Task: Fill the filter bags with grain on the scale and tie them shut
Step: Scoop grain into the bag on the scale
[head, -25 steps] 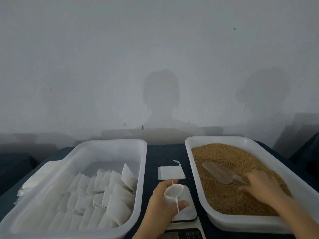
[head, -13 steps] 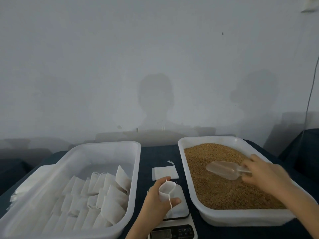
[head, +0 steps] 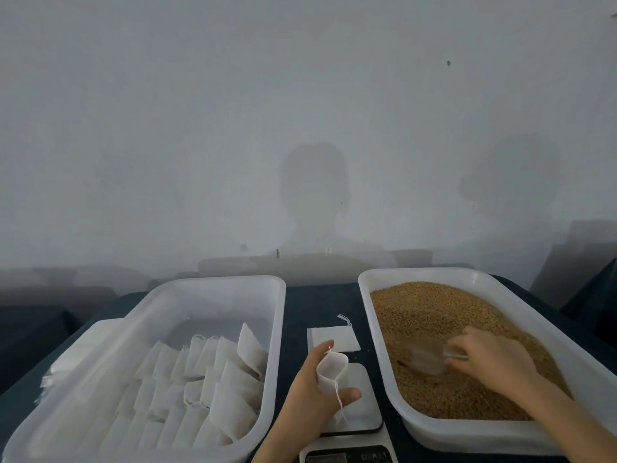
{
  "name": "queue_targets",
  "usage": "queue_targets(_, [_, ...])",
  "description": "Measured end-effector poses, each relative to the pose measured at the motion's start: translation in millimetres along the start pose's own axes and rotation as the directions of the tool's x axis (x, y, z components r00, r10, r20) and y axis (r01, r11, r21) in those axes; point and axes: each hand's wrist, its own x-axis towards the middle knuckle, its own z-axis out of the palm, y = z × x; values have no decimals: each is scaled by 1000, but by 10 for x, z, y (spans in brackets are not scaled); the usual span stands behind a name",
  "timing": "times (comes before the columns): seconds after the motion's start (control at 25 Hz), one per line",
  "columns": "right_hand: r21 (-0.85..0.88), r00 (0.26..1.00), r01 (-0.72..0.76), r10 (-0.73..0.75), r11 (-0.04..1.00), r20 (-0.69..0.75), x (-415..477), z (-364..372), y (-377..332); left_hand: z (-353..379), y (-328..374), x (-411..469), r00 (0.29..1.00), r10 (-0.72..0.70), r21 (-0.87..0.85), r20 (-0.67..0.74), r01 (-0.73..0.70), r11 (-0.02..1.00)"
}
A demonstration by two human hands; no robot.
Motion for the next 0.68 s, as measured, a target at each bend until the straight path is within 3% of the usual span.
queue_targets(0.24, [356,994,-106,103,928,28,-43,80,190,6,-2,35,1000,-2,8,6,2,1000])
queue_targets(0.68, [477,991,-128,134,870,20,-236,-45,516,29,-29,86,1000,27,-3,-10,-27,1000])
